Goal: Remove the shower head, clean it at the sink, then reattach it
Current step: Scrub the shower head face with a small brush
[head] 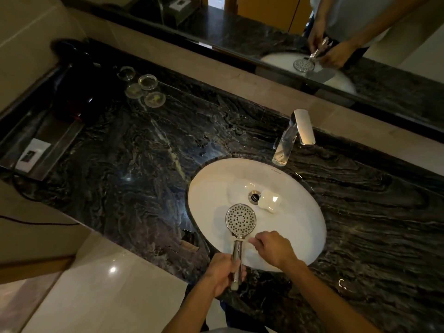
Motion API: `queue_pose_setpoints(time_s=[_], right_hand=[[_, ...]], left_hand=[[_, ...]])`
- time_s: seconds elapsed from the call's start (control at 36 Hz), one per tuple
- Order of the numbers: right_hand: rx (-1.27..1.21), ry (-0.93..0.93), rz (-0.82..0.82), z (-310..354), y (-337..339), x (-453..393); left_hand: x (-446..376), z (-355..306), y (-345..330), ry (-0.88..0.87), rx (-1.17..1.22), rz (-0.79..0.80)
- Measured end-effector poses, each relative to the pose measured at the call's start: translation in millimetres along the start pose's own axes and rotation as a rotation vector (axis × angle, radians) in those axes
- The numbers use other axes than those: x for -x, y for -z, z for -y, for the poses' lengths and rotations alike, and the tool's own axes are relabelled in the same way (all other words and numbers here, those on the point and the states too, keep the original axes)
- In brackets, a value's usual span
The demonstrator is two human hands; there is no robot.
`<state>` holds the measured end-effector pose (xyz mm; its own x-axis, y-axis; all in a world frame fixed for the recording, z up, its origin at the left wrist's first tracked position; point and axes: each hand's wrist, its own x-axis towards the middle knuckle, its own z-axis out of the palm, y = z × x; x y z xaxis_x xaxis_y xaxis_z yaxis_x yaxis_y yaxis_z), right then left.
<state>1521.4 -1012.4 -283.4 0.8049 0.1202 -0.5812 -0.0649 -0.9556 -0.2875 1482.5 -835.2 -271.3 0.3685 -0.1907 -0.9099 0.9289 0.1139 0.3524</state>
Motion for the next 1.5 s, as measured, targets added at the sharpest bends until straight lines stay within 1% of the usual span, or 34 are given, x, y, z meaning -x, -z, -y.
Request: queue_pose_setpoints(time_s=[0.11, 0.28, 0.33, 0.42, 0.53, 0.61, 0.75, 0.78, 0.94, 1.06, 1.11, 1.19, 1.33, 1.42, 1.5], right_hand=[[-0.164, -0.077, -0.052, 3, 18, -13], [-0.179, -0.203, -0.185, -8, 40, -30], [-0.190, -0.206, -0.166, -10, 39, -29], [-0.192, -0.158, -0.108, -7, 27, -18], [-0.086, -0.064, -0.024, -8, 4, 0], [-0.087, -0.072, -0.051, -9, 8, -3], [-0.165, -0.184, -0.202, -9, 33, -29], [-0.164, -0.190, -0.208, -9, 37, -33], [-0.161, -0.183, -0.147, -5, 25, -23], [-0.084, -0.122, -0.059, -4, 3, -3], [-0.054, -0.107, -0.045, -5, 0, -1], [-0.058, -0.115, -0.048, -4, 15, -9], [-0.136, -0.209, -0.160, 2, 43, -33], [-0.136, -0.210, -0.146, 5, 42, -33], [-0.162, -0.207, -0.108, 3, 25, -20]], left_hand=[[0, 0, 0, 0.003, -0.001, -0.012], [1, 2, 0, -0.001, -0.023, 0.004], [1, 2, 0, -0.003, -0.019, 0.006], [1, 2, 1, -0.003, -0.004, 0.001], [2, 0, 0, -0.015, 0.001, 0.011], [3, -1, 0, -0.014, 0.001, 0.018], [4, -1, 0, -0.002, -0.003, 0.025], [5, -1, 0, -0.001, -0.003, 0.030], [3, 0, 2, -0.003, -0.003, 0.026], [3, 0, 3, -0.002, -0.006, 0.037], [2, 0, 3, 0.000, -0.015, 0.039], [1, 0, 3, 0.004, -0.019, 0.037], [1, 0, 4, 0.004, -0.018, 0.046], [3, 0, 3, 0.002, -0.015, 0.040], [2, 1, 3, -0.004, -0.006, 0.042]])
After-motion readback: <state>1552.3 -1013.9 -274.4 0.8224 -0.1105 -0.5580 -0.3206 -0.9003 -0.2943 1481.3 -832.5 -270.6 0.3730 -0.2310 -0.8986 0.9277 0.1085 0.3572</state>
